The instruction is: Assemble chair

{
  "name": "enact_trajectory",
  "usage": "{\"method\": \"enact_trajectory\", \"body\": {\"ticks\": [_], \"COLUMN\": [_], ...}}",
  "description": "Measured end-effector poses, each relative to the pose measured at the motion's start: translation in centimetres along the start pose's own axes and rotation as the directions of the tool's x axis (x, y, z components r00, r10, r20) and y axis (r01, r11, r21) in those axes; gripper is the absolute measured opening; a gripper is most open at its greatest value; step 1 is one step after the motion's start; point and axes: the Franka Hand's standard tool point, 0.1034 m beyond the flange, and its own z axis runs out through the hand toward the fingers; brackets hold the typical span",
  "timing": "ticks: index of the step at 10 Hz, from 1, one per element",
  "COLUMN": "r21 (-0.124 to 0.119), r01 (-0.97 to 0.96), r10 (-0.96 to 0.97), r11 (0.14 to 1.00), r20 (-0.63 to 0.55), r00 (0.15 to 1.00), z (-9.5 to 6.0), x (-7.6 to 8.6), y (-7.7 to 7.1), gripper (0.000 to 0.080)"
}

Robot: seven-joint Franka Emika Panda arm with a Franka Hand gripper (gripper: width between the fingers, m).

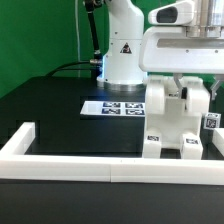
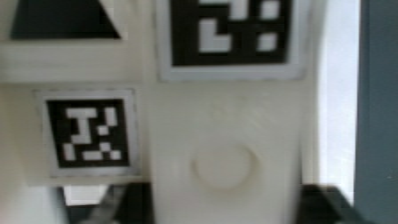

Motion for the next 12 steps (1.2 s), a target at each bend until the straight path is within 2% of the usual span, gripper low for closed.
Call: {"method": "enact_trajectory", "body": {"ticks": [1, 2, 3, 4, 5, 10, 12], "r21": [0.0, 0.0, 0.0, 0.0, 0.0, 0.0, 0.009], "r01": [0.0, 0.0, 0.0, 0.0, 0.0, 0.0, -0.003], "r10": [0.0, 0.0, 0.0, 0.0, 0.0, 0.0, 0.003], "r11": [1.0, 1.0, 1.0, 1.0, 1.0, 1.0, 1.0], "r20": [0.001, 0.001, 0.001, 0.001, 0.001, 0.003, 0.0], "r00": [1.0, 1.0, 1.0, 1.0, 1.0, 1.0, 1.0], "z": [0.0, 0.0, 0.0, 0.0, 0.0, -0.1, -1.4], "x": [0.0, 0.0, 0.0, 0.0, 0.0, -0.1, 0.0], "y": [0.0, 0.0, 0.0, 0.0, 0.0, 0.0, -0.2], "gripper": [0.0471, 0.0587, 0.0587, 0.0637, 0.0646, 0.0648, 0.0648]}}
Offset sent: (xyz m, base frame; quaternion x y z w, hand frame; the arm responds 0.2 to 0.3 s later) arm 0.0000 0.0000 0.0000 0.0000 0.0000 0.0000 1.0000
